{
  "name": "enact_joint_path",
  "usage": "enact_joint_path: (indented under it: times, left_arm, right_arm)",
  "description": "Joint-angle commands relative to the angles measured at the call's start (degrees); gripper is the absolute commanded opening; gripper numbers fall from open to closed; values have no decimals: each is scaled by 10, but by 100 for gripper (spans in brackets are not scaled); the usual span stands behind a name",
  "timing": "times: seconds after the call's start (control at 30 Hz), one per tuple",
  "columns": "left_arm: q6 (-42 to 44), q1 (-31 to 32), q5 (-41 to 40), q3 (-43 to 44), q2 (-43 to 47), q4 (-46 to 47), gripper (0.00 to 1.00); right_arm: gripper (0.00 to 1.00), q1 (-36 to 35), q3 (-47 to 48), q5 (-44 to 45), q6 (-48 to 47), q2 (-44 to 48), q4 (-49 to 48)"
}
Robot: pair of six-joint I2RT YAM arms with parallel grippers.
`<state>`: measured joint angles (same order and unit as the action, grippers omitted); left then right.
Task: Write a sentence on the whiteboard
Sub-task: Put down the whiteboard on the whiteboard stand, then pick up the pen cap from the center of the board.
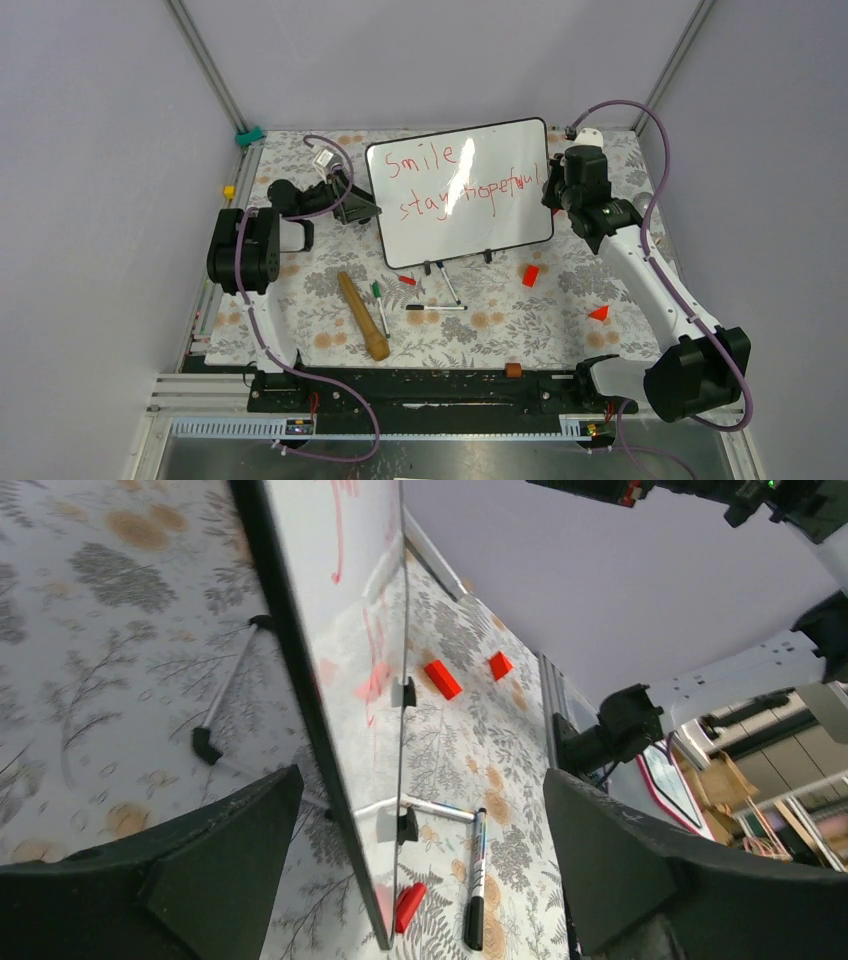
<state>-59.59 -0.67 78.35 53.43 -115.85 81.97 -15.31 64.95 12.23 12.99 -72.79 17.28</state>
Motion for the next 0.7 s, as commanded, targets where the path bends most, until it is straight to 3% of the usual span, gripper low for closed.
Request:
enact_joint_path:
  times: [0.0,0.27,0.43,0.53,0.6,0.63,0.67]
  left_arm:
    - [31,-42,-42,-50,69,26,95]
    - [95,-102,-103,-175,182,25,85]
    - [150,-117,-147,-244,275,-32,76]
    - [267,-116,-190,-270,365,-217,67]
    - [358,-110,-241,-281,455,-367,68]
    - [402,-101,-270,-283,491,-442,88]
    - [438,-88,-312,-284,527,-502,98]
  right_arm:
    - [0,1,-4,-26,17,20,-26]
    - [0,1,-5,-30,19,21,-29]
    - [0,1,-5,-36,20,29,-28]
    - [0,0,-4,-56,31,38,-29]
    - [0,-8,-5,-67,37,44,-30]
    - [0,-12,-5,-69,39,46,-30]
    - [0,-17,-3,-71,40,47,-27]
